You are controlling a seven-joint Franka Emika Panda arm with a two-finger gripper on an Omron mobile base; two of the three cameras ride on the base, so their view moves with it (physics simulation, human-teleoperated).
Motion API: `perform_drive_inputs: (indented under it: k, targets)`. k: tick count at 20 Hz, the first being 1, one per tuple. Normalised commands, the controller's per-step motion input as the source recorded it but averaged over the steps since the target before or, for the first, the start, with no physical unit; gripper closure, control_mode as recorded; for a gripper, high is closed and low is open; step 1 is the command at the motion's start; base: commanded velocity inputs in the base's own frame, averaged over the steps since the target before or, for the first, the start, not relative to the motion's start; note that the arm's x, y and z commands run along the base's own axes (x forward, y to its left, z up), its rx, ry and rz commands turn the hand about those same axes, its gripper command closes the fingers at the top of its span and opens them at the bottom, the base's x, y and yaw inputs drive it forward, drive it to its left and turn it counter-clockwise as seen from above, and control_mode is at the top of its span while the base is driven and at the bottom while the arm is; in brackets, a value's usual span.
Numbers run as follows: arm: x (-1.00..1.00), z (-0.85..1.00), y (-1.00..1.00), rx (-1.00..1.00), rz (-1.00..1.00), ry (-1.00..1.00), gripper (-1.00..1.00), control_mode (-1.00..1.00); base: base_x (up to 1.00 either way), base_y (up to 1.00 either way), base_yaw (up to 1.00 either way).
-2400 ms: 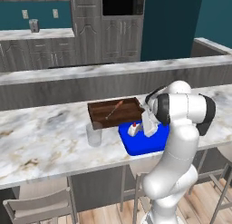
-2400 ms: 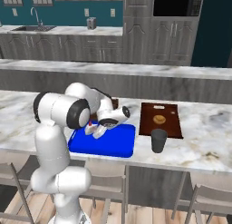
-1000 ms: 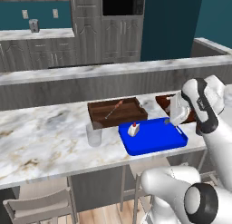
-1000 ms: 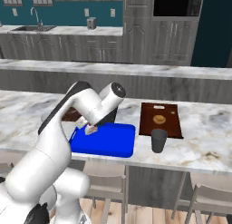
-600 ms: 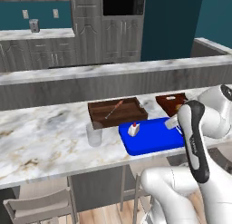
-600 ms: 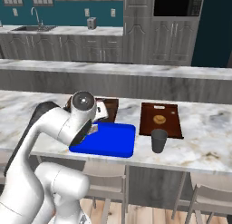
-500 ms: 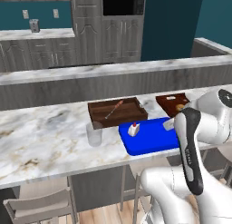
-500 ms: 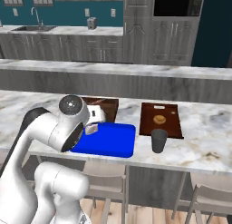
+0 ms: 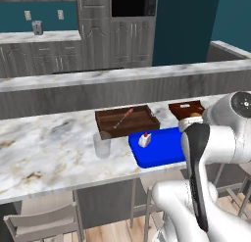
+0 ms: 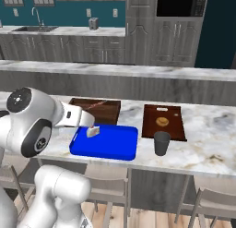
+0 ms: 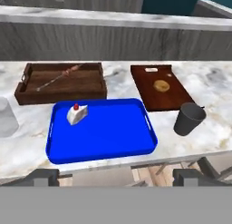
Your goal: Take the cakes from the fridge and place them on the empty tray on the dining counter.
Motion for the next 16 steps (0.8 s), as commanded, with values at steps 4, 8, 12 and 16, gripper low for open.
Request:
perform_drive_inputs:
  k: [4, 8, 12, 16]
  targets:
    - [-0.64, 0.13, -0.03, 0.00, -0.05, -0.19, -1.00, -1.00, 0.00, 0.00, 0.00]
    - [-0.12, 0.00, 0.00, 0.00, 0.00, -0.03, -1.00, 1.00, -0.46, 0.00, 0.04]
    - [0.00, 0.00, 0.00, 0.00, 0.00, 0.00, -1.00, 1.00, -0.95, 0.02, 0.09]
    - [0.00, 0.00, 0.00, 0.00, 0.00, 0.00, -1.00, 1.00, -0.67, 0.52, 0.23]
